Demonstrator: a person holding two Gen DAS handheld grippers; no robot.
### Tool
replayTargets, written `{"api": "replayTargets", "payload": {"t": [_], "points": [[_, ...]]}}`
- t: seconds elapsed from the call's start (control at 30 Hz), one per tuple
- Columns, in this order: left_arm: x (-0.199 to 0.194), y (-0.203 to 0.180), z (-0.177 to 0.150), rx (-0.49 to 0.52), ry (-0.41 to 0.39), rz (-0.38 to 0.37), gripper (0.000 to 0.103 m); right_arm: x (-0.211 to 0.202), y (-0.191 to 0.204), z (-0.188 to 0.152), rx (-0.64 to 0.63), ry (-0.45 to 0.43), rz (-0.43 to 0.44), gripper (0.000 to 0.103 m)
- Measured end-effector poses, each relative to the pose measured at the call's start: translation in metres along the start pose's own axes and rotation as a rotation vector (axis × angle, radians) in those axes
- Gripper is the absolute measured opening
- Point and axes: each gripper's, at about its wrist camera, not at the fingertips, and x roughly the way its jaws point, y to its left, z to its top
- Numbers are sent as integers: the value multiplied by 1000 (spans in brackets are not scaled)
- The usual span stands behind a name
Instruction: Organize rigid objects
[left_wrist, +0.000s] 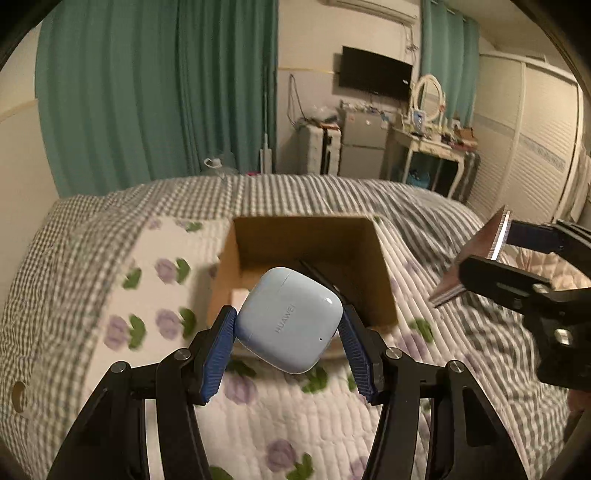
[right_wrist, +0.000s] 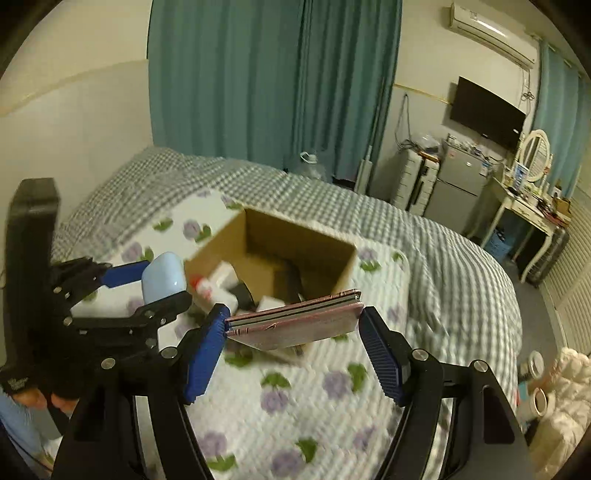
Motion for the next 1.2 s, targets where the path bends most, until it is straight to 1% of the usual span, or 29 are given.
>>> {"api": "replayTargets", "payload": {"t": [0.13,0.2,0.33,0.47,0.57,0.63,0.7,0.73,0.83,0.93,1.0,1.07,1.13,1.17,1.2], "points": [[10,18,22,-1,-22,32,57,23,4,28,11,-25,10,72],[22,25,33,5,-24,45,57,39,2,40,27,-36,15,72],[58,32,48,28,-7,61,57,77,-7,51,51,-25,21,72],[102,32,52,58,29,69,57,118,-15,56,66,4,28,72],[137,33,51,70,65,63,57,150,-24,53,81,35,37,72],[159,30,47,91,95,59,57,169,-29,50,84,56,42,72],[179,25,43,129,128,73,57,187,-33,46,72,76,36,72],[184,23,40,148,132,73,57,193,-35,43,67,85,32,72],[197,23,35,154,141,47,58,212,-43,39,78,105,33,72],[204,22,32,151,149,50,58,225,-50,35,88,116,56,72],[206,22,29,160,159,48,58,226,-51,34,92,113,57,73],[202,20,30,159,157,39,60,226,-54,35,129,110,54,73],[195,20,33,152,148,28,60,216,-55,38,139,87,51,73],[190,20,36,146,141,29,62,208,-54,41,130,71,27,73],[182,19,38,139,127,37,72,200,-53,43,115,64,7,73]]}}
